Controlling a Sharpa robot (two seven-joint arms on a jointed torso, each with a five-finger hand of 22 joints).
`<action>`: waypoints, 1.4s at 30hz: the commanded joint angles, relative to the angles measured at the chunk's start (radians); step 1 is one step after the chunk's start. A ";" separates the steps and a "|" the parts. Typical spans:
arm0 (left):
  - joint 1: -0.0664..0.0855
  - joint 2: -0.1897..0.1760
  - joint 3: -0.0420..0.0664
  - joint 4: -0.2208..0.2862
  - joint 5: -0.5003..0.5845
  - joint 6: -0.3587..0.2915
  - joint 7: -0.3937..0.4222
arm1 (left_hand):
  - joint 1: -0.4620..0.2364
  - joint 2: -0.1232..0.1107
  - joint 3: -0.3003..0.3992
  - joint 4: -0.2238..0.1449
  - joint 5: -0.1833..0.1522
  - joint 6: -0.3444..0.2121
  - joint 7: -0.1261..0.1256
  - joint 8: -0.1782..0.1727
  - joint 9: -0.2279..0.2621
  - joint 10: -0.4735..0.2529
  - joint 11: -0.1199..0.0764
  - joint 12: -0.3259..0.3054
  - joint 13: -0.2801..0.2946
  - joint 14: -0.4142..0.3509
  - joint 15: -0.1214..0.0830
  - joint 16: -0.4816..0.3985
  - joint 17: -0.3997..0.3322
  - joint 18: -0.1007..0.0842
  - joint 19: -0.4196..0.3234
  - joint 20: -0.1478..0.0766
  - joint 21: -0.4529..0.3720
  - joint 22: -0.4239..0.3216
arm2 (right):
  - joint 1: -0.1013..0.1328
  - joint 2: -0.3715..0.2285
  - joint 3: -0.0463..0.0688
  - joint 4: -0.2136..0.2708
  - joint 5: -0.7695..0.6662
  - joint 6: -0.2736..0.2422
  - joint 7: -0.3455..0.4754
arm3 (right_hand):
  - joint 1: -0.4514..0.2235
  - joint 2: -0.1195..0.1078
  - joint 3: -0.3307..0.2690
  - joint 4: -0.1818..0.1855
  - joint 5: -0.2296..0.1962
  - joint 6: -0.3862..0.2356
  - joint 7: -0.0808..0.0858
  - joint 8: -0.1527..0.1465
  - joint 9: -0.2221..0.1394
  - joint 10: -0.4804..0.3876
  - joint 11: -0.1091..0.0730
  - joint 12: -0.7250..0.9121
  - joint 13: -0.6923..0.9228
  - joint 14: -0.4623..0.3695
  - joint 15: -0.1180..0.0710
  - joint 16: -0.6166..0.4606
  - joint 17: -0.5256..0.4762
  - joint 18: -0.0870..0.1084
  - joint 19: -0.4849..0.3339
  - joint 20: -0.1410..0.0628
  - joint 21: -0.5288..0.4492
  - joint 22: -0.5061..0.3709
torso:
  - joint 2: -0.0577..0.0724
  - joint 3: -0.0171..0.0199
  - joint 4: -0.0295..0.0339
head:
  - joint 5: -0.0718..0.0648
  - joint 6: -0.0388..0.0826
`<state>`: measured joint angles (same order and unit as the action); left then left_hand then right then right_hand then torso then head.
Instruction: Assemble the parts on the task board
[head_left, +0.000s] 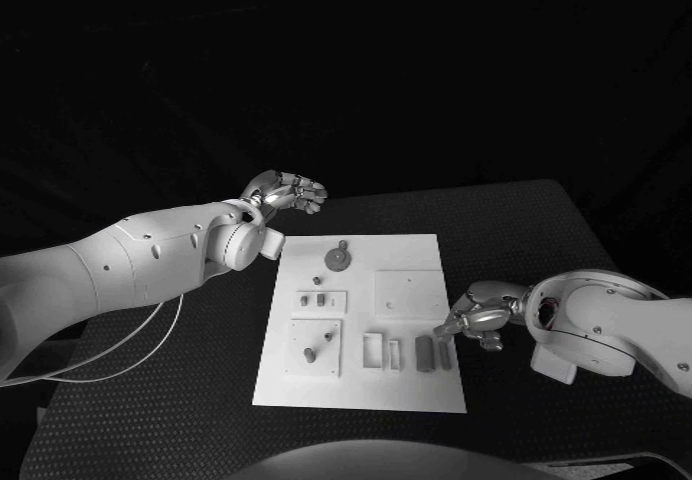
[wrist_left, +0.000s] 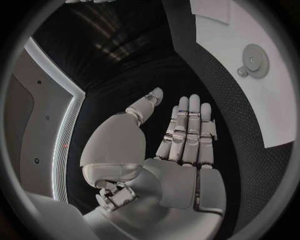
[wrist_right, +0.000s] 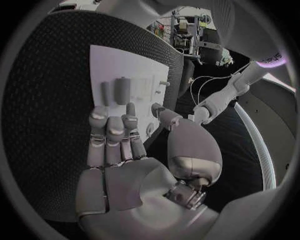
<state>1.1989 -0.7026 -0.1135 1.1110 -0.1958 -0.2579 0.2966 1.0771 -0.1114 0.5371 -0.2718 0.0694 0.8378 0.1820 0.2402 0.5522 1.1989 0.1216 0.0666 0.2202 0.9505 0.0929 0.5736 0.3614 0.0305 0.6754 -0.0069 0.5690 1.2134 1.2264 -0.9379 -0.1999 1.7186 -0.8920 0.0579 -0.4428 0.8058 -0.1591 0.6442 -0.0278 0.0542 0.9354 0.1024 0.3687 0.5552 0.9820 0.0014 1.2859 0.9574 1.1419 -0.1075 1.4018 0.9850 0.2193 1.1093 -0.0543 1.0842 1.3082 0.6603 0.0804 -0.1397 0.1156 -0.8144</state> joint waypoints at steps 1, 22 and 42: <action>0.001 0.001 0.000 0.009 0.008 0.018 0.005 | -0.006 0.003 -0.003 0.005 -0.003 -0.007 0.003 0.006 0.001 -0.008 -0.001 0.004 -0.002 0.000 0.009 -0.005 0.001 0.010 -0.001 0.009 -0.006 0.001 | 0.000 0.011 -0.007 -0.002 0.035 0.036 -0.076 | -0.014 0.001 -0.004 -0.005 -0.005 0.014 0.004 -0.001 0.002 0.006 -0.005 -0.003 0.003 0.007 -0.001 0.002 0.007 0.043 0.002 -0.007 0.007 0.020 | -0.007 -0.0034 -0.0029 | -0.004 -0.005; 0.001 0.000 0.000 0.026 0.008 0.022 0.002 | -0.011 0.003 -0.005 0.007 -0.003 -0.009 0.004 0.006 0.001 -0.010 0.000 0.004 -0.002 -0.003 0.010 -0.010 0.004 0.009 -0.003 0.009 -0.009 0.003 | -0.043 0.134 -0.039 -0.087 -0.092 -0.036 -0.109 | -0.077 -0.010 0.013 -0.021 -0.005 0.006 0.008 -0.023 -0.003 0.011 -0.001 -0.017 0.023 0.010 0.003 -0.009 0.025 0.043 -0.006 -0.006 0.019 0.016 | -0.007 -0.0084 -0.0034 | 0.002 -0.028; 0.001 0.000 0.000 0.028 0.008 0.023 -0.001 | -0.011 0.004 -0.006 0.007 -0.003 -0.010 0.004 0.007 0.000 -0.011 0.000 0.004 -0.003 -0.003 0.011 -0.012 0.006 0.009 -0.004 0.010 -0.010 0.004 | -0.072 0.210 -0.040 -0.142 -0.126 -0.066 -0.093 | -0.088 -0.019 0.030 -0.048 -0.006 0.002 0.012 -0.032 -0.004 0.008 0.003 -0.027 0.035 0.002 0.007 -0.022 0.026 0.043 -0.011 -0.003 0.020 0.013 | -0.007 -0.0092 -0.0055 | 0.012 -0.034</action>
<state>1.1989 -0.7040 -0.1145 1.1367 -0.1937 -0.2479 0.2911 1.0736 -0.1080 0.5345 -0.2692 0.0694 0.8342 0.1856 0.2402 0.5522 1.1917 0.1218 0.0666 0.2185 0.9467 0.0967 0.5658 0.3664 0.0305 0.6718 -0.0033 0.5652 1.2169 1.1560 -0.7319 -0.2403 1.5768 -1.0003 0.0106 -0.5470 0.7251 -0.1806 0.6750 -0.0693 0.0543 0.9380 0.1063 0.3395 0.5520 0.9905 -0.0001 1.2645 0.9917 1.1470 -0.1048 1.3834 1.0122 0.2151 1.1038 -0.0560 1.0995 1.3082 0.6527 0.0711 -0.1452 0.1272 -0.8494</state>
